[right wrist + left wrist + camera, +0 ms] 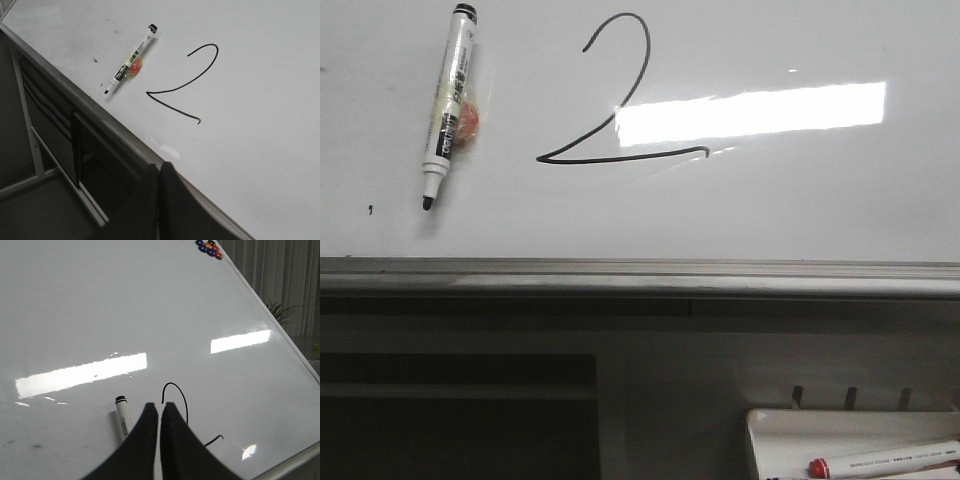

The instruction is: Write number 2 on whiteboard

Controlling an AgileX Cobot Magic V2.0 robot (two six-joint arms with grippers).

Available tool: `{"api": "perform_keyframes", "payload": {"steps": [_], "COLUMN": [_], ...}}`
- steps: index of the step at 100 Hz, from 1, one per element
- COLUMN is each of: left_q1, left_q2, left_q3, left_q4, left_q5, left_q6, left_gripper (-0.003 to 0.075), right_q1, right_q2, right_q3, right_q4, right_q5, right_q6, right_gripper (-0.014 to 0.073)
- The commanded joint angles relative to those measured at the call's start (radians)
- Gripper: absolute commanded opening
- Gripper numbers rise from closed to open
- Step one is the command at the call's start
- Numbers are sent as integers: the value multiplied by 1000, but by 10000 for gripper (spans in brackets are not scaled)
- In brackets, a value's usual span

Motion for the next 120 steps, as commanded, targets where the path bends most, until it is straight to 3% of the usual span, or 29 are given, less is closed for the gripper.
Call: {"api": "perform_keyframes", "payload": {"steps": [1,73,83,95,120], "left_q1": [4,4,4,4,37], "left_q2": [0,2,2,2,-11], "left_q3": [-13,16,16,16,16], "left_q4": [-16,-69,-182,-429,-1171], "left_q5": [-23,21,28,28,29], "left_q6": [0,23,224,527,1368], "left_gripper": [-20,-20,-20,-20,-20], "right_q1": [-7,-7,-7,-7,-7], "right_q2": [7,7,7,7,7], "right_q3": [-15,-15,-15,-15,-15], "right_q4": [-5,-5,-5,-5,-5], "right_q5": [-80,-80,-80,-80,-80], "right_q6": [-3,-3,-3,-3,-3], "right_gripper": [-71,-71,-71,-71,-71]}}
